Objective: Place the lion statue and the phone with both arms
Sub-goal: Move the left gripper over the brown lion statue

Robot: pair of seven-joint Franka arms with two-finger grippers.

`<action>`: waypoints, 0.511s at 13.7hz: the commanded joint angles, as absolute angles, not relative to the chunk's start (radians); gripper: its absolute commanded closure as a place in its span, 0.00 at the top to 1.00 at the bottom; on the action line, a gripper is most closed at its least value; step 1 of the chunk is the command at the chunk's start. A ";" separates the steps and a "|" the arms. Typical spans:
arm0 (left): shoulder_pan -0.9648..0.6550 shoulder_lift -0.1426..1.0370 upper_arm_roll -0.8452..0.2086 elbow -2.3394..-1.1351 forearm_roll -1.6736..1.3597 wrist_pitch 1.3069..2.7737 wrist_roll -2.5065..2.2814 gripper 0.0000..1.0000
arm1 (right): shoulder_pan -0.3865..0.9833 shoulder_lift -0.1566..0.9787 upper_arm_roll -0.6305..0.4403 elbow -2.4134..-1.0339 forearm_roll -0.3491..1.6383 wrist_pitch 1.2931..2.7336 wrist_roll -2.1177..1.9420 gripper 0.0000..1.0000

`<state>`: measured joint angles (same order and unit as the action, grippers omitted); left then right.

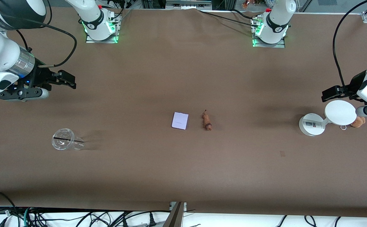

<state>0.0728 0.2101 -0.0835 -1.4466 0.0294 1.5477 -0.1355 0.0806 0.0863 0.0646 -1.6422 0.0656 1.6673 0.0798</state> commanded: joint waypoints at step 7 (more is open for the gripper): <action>-0.034 0.274 -0.084 -1.425 -0.055 1.565 -0.265 1.00 | 0.067 0.064 0.080 -1.661 0.057 1.672 0.087 1.00</action>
<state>0.0048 0.2435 -0.0915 -1.4466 -0.0265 1.5526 -0.2350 0.0806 0.0863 0.0646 -1.6422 0.0656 1.6673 0.0797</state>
